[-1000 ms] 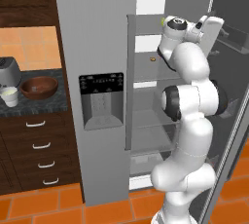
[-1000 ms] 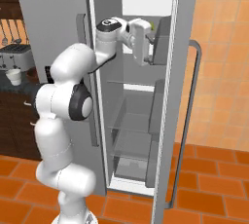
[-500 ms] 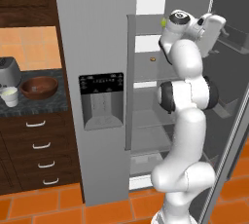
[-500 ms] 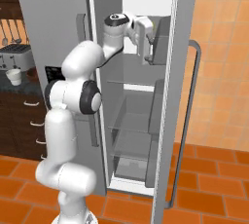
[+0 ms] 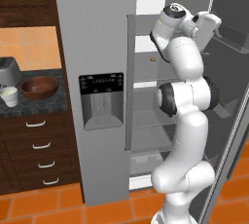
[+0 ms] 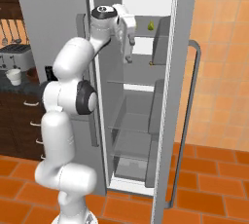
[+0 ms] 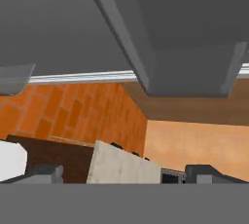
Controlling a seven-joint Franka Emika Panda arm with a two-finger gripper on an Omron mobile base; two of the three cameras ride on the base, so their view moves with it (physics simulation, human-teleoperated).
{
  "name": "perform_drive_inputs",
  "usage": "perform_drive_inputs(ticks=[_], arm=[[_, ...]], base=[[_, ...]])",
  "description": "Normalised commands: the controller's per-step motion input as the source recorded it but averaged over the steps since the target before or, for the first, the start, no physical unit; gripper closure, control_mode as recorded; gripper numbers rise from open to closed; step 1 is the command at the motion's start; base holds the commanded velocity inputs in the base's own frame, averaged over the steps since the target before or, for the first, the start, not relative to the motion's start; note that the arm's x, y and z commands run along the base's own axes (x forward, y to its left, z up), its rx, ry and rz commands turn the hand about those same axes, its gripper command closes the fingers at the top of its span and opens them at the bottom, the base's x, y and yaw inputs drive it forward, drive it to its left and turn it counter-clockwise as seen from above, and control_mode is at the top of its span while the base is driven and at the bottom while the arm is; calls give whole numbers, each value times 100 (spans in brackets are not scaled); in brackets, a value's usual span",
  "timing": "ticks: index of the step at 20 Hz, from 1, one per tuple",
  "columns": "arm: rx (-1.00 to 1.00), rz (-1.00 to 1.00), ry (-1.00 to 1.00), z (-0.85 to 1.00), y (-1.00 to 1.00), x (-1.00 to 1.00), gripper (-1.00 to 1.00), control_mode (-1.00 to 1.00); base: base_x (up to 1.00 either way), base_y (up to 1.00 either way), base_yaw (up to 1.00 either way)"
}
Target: Grab a lemon wedge from the fridge and one ice cube from the ice bowl, and put them in the glass of lemonade.
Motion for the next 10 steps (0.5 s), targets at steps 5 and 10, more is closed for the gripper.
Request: perform_drive_inputs(ticks=[5,10], arm=[[26,12,-13,-42,72,-76,-100,-100],[46,16,-28,-100,38,-76,-100,-100]], base=[[0,0,0],[0,0,0]])
